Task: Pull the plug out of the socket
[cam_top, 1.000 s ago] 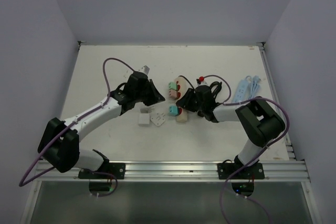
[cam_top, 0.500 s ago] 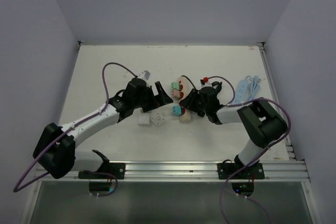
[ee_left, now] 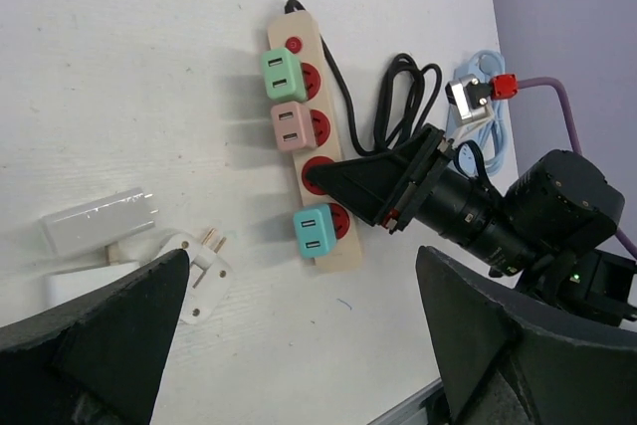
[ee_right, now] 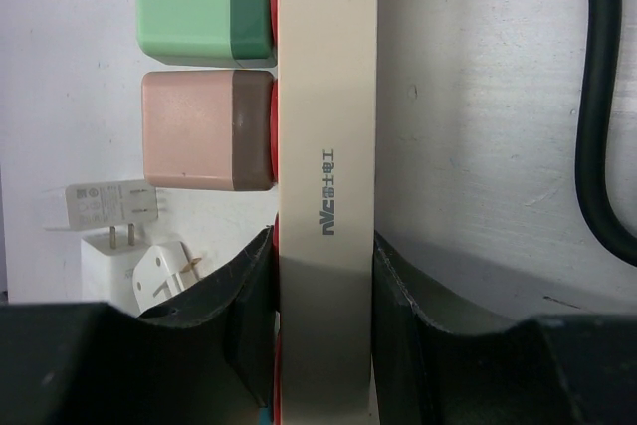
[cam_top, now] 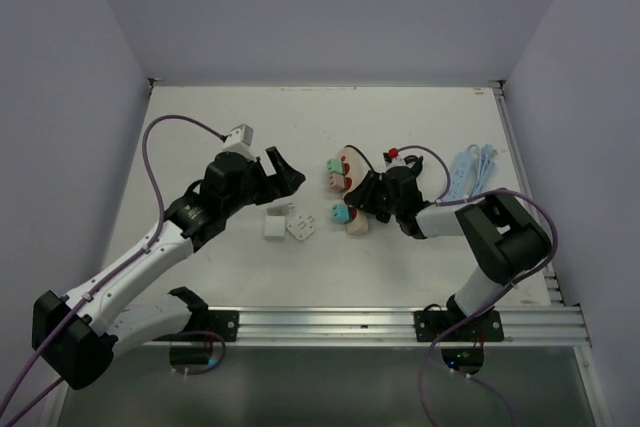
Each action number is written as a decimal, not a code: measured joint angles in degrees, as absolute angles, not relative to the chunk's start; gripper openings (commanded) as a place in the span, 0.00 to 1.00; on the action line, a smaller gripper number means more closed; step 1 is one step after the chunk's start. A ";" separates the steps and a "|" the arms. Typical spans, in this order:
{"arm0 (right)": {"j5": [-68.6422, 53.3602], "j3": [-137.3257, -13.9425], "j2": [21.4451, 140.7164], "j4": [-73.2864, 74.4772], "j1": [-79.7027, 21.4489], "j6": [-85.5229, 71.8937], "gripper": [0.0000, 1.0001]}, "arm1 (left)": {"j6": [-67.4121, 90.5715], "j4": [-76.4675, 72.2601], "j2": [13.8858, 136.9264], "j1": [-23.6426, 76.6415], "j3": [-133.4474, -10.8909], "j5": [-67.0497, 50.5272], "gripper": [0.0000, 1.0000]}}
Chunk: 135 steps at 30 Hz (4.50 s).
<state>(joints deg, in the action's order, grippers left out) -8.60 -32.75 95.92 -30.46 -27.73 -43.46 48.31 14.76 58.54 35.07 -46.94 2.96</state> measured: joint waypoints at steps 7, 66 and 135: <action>-10.83 -32.47 95.92 -30.98 -27.31 -42.15 0.00 | 47.64 15.64 60.86 34.94 -45.39 1.93 1.00; -14.70 -32.10 96.03 -31.55 -27.27 -40.29 0.11 | 67.99 -10.61 96.20 44.62 -46.02 -7.25 0.11; -22.06 -37.17 103.55 -29.80 -28.47 -48.66 0.00 | 63.16 6.70 90.96 39.09 -49.74 -6.81 0.00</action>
<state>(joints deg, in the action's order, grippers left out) -22.06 -37.17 103.55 -29.80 -28.47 -48.66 63.16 6.70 90.96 39.09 -49.74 -6.81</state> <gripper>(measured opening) 0.401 0.346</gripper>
